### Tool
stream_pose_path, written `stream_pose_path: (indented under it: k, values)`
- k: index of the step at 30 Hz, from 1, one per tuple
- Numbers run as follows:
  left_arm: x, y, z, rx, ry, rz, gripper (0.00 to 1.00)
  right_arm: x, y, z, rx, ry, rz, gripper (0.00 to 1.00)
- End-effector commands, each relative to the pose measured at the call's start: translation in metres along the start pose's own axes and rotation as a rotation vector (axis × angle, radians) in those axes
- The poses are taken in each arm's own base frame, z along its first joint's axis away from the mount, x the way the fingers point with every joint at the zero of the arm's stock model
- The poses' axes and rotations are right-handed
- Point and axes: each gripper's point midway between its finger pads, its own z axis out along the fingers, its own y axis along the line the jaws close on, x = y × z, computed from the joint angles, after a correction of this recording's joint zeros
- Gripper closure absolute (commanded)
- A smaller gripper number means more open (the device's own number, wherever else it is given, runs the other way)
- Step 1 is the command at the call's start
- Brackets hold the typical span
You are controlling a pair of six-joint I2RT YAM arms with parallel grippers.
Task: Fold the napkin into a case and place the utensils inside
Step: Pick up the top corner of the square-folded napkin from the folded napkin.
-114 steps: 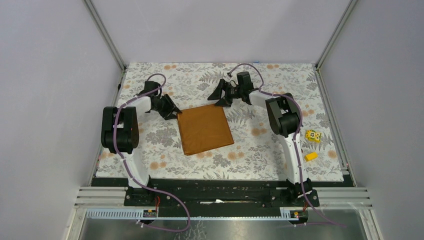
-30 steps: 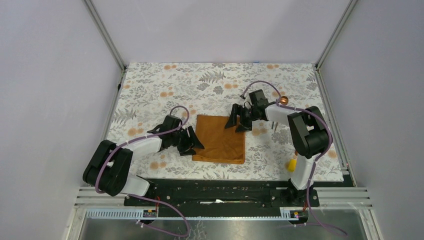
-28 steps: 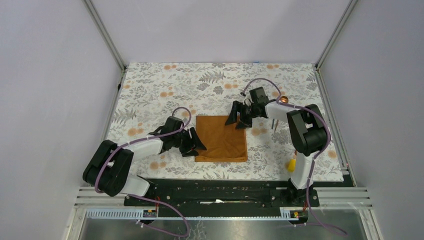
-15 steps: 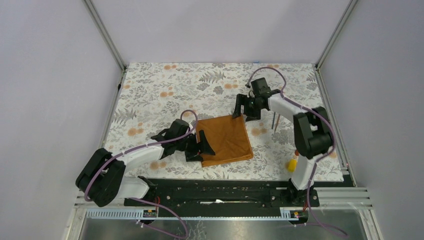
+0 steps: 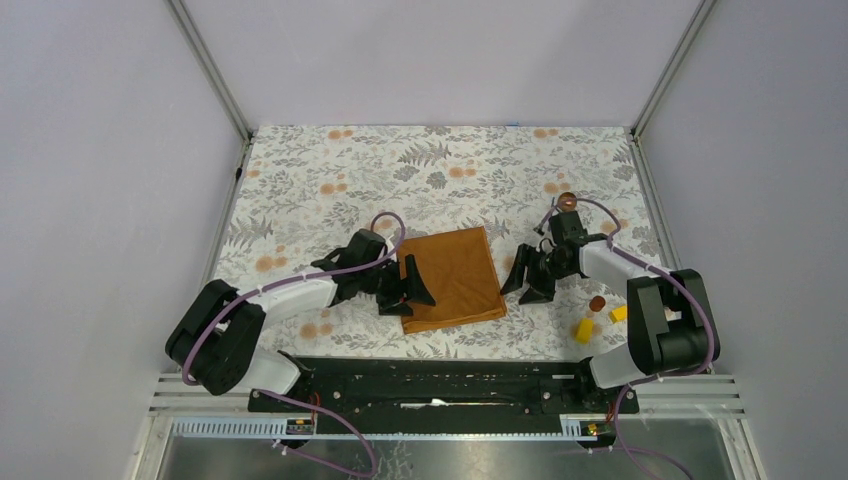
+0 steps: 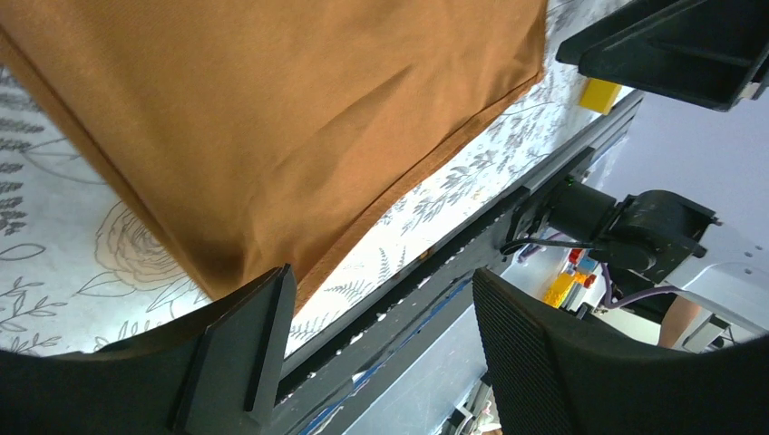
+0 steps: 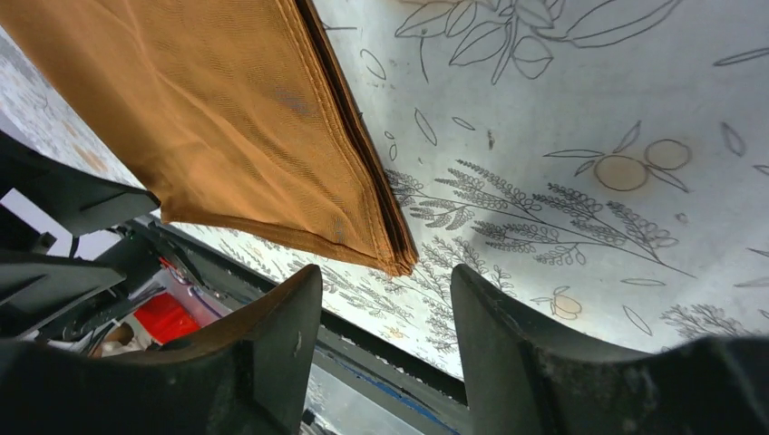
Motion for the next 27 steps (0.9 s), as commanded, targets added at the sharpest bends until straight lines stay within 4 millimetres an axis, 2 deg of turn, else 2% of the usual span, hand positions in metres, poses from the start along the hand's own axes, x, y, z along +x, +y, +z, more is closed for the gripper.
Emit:
stream_pose_path:
  k: [1, 4, 12, 27]
  values:
    - [0.009, 0.009, 0.002, 0.001, 0.022, 0.02, 0.24, 0.001, 0.015, 0.005, -0.111, 0.017, -0.028, 0.41]
    - [0.014, 0.017, 0.004, -0.009, 0.024, 0.005, 0.24, 0.004, 0.012, 0.01, -0.109, 0.03, -0.019, 0.47]
    - [0.019, 0.024, 0.008, -0.016, 0.023, -0.017, 0.24, 0.013, 0.008, 0.017, -0.128, 0.068, -0.014, 0.49]
    - [0.022, 0.024, 0.011, -0.022, 0.033, -0.02, 0.24, 0.025, 0.016, 0.01, -0.163, 0.082, -0.025, 0.53]
